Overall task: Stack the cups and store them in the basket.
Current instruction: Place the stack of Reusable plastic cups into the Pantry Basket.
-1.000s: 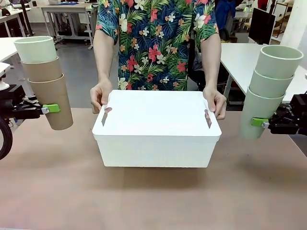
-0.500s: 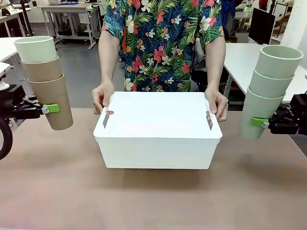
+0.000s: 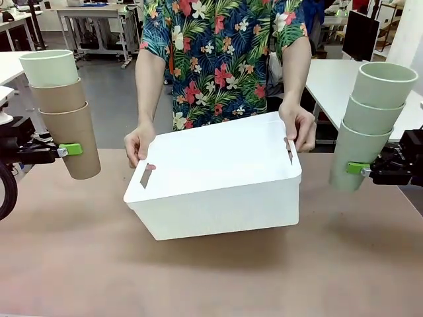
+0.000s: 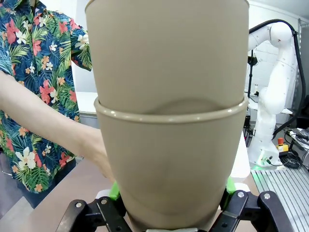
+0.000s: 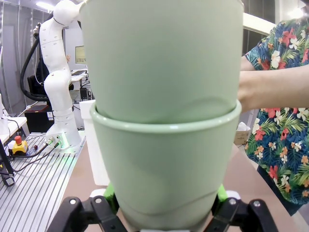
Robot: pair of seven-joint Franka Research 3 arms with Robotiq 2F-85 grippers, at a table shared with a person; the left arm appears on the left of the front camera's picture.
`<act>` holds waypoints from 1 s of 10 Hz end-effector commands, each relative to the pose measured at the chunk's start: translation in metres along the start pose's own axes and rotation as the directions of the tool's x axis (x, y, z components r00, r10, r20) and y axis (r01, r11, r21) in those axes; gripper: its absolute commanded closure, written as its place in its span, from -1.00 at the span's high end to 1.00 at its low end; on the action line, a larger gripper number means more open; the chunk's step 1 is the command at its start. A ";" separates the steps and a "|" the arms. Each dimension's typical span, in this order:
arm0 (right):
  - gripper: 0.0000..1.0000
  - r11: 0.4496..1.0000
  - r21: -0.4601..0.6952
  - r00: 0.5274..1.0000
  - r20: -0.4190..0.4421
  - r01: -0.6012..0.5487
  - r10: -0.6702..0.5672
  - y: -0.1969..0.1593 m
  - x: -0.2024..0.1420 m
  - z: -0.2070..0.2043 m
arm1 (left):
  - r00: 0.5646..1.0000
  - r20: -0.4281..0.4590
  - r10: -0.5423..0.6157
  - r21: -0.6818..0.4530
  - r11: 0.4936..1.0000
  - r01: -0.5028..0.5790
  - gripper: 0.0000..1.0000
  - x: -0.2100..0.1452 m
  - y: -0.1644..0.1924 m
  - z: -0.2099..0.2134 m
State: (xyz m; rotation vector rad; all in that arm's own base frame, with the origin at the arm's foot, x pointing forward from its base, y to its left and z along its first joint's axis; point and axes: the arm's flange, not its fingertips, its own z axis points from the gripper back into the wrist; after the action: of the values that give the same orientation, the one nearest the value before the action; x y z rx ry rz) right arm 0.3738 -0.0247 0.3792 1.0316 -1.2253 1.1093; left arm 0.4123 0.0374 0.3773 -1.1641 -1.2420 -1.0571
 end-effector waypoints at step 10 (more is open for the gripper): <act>0.70 1.000 -0.002 1.000 0.000 -0.012 0.012 0.000 0.003 0.000 | 0.994 -0.108 0.003 0.015 1.000 -0.002 0.71 0.074 0.001 0.001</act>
State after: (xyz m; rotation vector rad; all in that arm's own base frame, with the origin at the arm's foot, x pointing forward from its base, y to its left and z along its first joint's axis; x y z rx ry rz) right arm 0.3737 -0.0247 0.3791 1.0318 -1.2251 1.1091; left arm 0.4180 0.0435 0.4300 -1.0977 -1.2286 -1.0784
